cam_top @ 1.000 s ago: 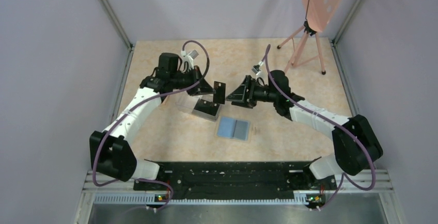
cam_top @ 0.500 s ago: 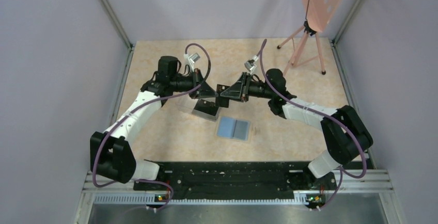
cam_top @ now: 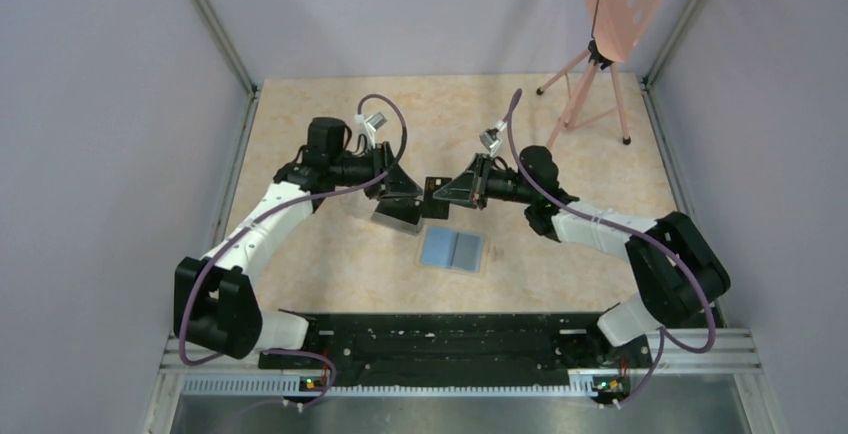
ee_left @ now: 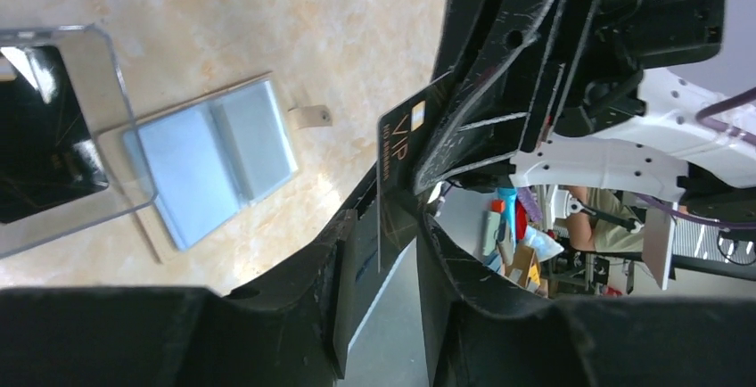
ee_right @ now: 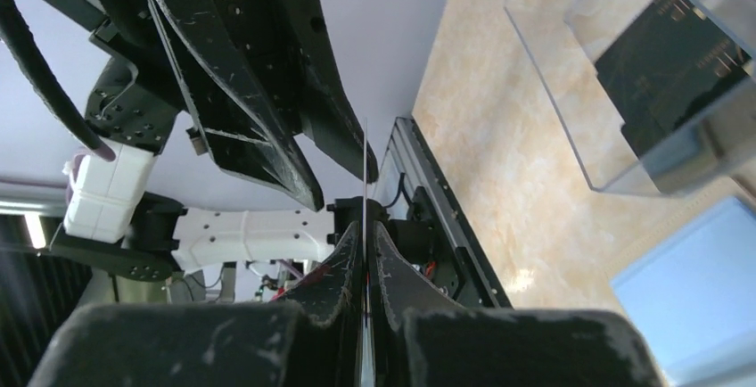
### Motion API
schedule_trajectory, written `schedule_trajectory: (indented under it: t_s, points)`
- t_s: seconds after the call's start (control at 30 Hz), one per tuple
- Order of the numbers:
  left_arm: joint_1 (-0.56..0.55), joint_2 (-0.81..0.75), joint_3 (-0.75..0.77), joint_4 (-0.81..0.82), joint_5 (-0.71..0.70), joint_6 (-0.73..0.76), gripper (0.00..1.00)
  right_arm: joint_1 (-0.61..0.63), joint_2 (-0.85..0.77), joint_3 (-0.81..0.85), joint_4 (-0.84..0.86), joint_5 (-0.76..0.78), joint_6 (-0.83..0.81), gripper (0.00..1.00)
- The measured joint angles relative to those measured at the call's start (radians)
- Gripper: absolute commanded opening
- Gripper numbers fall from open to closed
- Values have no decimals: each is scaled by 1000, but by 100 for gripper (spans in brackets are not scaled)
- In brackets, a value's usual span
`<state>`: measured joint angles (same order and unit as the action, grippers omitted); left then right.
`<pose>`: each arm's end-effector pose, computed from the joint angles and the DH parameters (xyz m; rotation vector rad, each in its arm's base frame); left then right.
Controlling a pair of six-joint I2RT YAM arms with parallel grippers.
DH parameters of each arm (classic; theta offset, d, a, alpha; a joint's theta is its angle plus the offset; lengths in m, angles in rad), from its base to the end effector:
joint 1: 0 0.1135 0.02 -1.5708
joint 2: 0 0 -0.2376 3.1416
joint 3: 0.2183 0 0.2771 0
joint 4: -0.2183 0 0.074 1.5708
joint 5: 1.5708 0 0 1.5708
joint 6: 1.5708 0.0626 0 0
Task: Put the credit cards into the card holder
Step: Insert the credit card into the card holder.
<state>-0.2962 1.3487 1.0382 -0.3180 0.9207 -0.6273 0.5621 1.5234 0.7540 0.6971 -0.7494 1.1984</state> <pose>0.3050 -0.1452 0.2540 0.1895 2.3091 -1.5071 0.2856 0.2303 0.1971 -0.0661 2.0302 1.8458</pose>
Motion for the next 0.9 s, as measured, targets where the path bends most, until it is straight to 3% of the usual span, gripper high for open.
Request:
schedule_trajectory:
  t_s: [0.23,0.4,0.57,0.9]
  points:
    - [-11,-2,-66,-69,-64,39,38,2,-105,-67,-234,85,-121,0]
    - [-84,46,-79,-179,-179,107,35,40,-94,-61,-445,198,-220,0]
    - [-155,103,-95,-244,-291,156,22,59,-39,-82,-452,252,-220,0]
    - [-193,167,-126,-270,-446,199,11,64,34,-126,-446,323,-246,0]
